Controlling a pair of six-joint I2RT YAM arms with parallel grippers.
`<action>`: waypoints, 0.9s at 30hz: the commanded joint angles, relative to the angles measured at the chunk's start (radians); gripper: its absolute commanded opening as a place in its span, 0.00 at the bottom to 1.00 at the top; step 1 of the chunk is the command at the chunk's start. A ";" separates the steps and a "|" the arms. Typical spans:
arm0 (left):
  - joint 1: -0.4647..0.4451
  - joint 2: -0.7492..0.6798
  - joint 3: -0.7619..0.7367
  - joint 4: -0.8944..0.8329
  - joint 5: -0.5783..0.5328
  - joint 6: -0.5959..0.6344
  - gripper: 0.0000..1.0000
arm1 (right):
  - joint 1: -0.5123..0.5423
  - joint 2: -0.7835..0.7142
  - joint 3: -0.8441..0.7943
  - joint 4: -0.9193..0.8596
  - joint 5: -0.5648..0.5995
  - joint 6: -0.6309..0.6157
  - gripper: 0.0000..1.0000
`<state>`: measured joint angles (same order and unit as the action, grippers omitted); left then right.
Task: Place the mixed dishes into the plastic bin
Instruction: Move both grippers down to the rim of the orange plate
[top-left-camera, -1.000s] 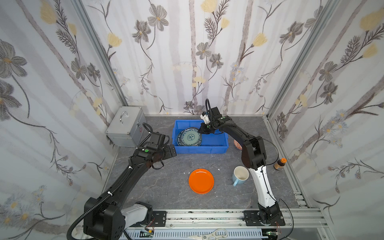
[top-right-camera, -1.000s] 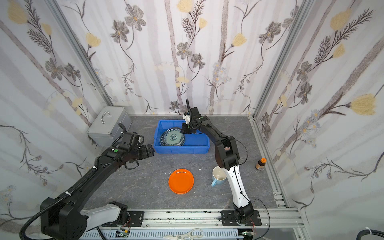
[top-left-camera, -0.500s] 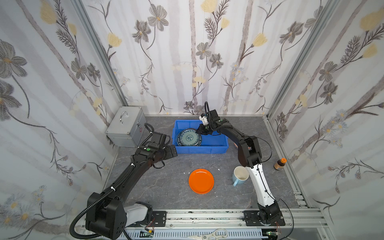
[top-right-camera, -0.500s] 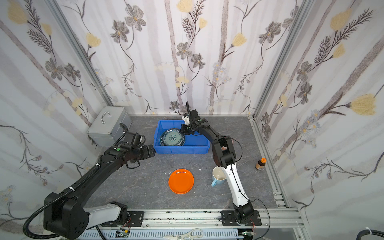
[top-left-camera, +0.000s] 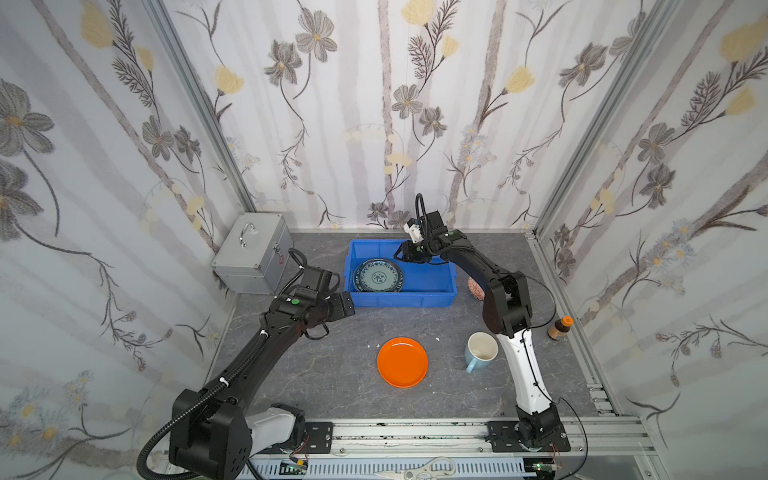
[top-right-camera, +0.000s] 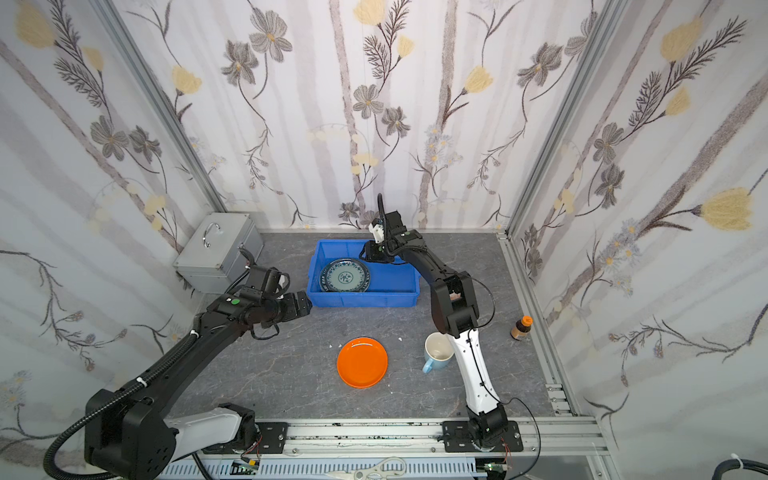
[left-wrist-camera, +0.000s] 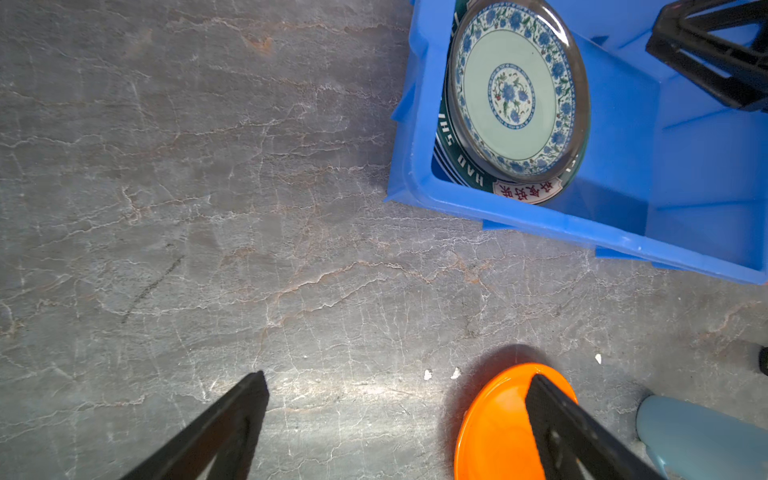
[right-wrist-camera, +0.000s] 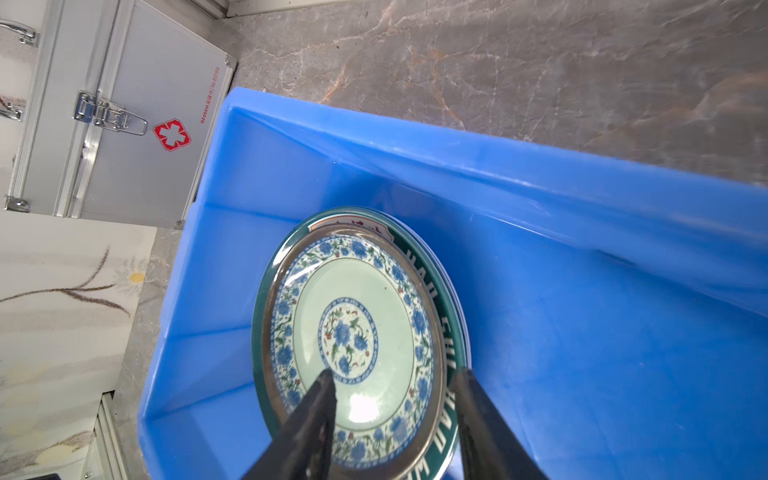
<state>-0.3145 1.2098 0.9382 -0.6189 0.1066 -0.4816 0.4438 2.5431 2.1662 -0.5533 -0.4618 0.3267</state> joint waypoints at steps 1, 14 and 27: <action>-0.003 -0.024 -0.018 0.006 0.032 -0.022 1.00 | 0.001 -0.098 -0.063 -0.030 0.037 -0.043 0.46; -0.287 -0.125 -0.258 0.094 -0.011 -0.158 0.89 | 0.270 -0.660 -0.841 0.053 0.287 -0.001 0.44; -0.540 0.005 -0.318 0.214 -0.102 -0.248 0.62 | 0.352 -0.826 -1.236 0.213 0.332 0.136 0.47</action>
<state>-0.8288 1.1877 0.6159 -0.4538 0.0414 -0.6945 0.7883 1.7180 0.9436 -0.4091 -0.1535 0.4305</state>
